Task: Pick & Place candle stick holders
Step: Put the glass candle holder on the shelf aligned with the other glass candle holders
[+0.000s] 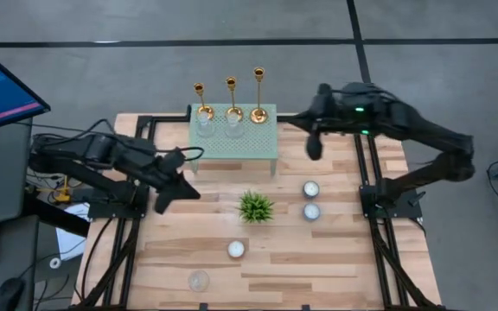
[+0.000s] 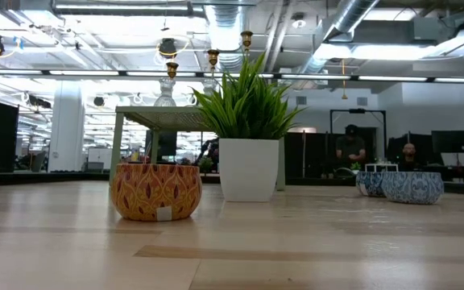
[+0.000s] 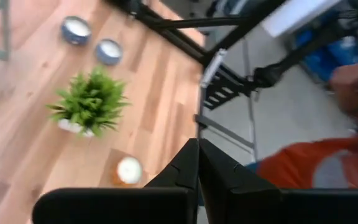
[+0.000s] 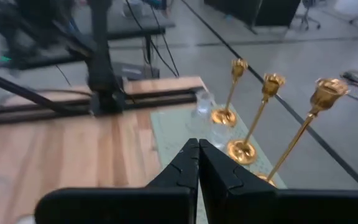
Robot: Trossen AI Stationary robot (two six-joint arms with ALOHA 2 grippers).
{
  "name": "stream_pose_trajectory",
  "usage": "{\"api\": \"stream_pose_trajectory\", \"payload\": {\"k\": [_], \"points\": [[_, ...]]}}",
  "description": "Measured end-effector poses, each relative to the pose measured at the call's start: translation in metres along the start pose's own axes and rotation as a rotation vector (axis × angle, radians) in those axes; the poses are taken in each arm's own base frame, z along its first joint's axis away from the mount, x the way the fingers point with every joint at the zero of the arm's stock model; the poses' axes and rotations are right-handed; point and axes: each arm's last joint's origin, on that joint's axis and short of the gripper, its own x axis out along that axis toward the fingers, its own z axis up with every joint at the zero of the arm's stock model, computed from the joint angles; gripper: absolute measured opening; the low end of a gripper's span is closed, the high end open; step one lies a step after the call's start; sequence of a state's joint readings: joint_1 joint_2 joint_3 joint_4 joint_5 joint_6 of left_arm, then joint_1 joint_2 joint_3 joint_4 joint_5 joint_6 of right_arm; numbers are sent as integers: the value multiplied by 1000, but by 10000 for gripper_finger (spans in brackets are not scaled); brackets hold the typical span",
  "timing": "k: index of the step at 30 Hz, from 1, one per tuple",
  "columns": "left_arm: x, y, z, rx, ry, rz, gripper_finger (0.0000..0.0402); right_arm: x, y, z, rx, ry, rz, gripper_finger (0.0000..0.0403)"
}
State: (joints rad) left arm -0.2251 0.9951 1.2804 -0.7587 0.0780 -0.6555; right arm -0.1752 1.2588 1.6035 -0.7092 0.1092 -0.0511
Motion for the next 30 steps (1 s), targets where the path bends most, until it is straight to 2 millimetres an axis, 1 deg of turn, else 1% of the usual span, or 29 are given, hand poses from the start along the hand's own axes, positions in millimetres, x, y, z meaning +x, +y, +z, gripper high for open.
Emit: {"api": "stream_pose_trajectory", "payload": {"k": [3,5,8,10,13,17,21,26,30], "points": [[15,4,0,-23,38,55,8,-26,2,0,33,-23,21,0],[22,7,-4,-92,97,90,8,-40,4,-1,53,-22,36,0],[25,16,-17,-201,250,182,8,-56,5,-5,86,-13,56,0],[24,18,-23,-228,316,221,12,-62,7,-7,95,2,67,0],[22,16,-28,-238,343,234,31,-64,9,-10,89,26,78,0],[23,12,-31,-220,361,224,71,-60,10,-15,82,72,78,0],[28,8,-35,-198,392,219,117,-48,12,-21,68,162,78,0],[40,1,-45,-175,469,229,168,-37,14,-27,56,244,74,0],[57,-6,-58,-162,557,269,184,-31,15,-29,46,270,75,0]]}}
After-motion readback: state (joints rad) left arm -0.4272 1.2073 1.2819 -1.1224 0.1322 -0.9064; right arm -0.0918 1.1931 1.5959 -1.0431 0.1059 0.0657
